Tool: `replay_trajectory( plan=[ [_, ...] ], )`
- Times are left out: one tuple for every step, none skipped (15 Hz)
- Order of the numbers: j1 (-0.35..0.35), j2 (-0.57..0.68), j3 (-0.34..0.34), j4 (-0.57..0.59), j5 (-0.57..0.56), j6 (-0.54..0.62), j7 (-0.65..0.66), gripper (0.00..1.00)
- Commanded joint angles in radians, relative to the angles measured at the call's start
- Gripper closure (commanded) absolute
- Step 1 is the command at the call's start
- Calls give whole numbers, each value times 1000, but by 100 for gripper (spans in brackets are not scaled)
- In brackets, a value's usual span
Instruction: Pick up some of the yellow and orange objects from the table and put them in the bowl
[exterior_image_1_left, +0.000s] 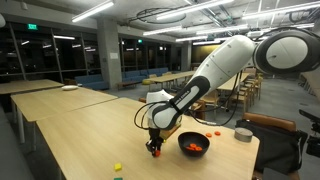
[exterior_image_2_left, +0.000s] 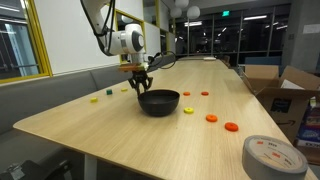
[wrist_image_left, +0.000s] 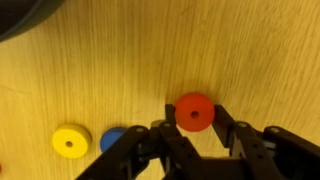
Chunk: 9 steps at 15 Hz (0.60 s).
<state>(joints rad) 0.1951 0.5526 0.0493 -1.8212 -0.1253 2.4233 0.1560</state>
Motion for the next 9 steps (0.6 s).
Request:
replay_trajectory(
  plan=[
    [33, -127, -50, -95, -59, -4, 75, 75],
    [34, -170, -62, -137, -76, 4, 98, 75],
    [34, -198, -70, -160, -92, 4, 119, 75],
    [33, -236, -80, -198, -112, 8, 144, 75],
    [31, -274, -88, -234, -130, 11, 169, 75],
    [26, -313, -94, -277, -148, 10, 194, 75],
    [21, -345, -99, -308, -165, 6, 218, 75],
    [14, -380, -101, -347, -179, 5, 239, 75],
    [8, -408, -102, -377, -194, 0, 263, 75]
  ],
)
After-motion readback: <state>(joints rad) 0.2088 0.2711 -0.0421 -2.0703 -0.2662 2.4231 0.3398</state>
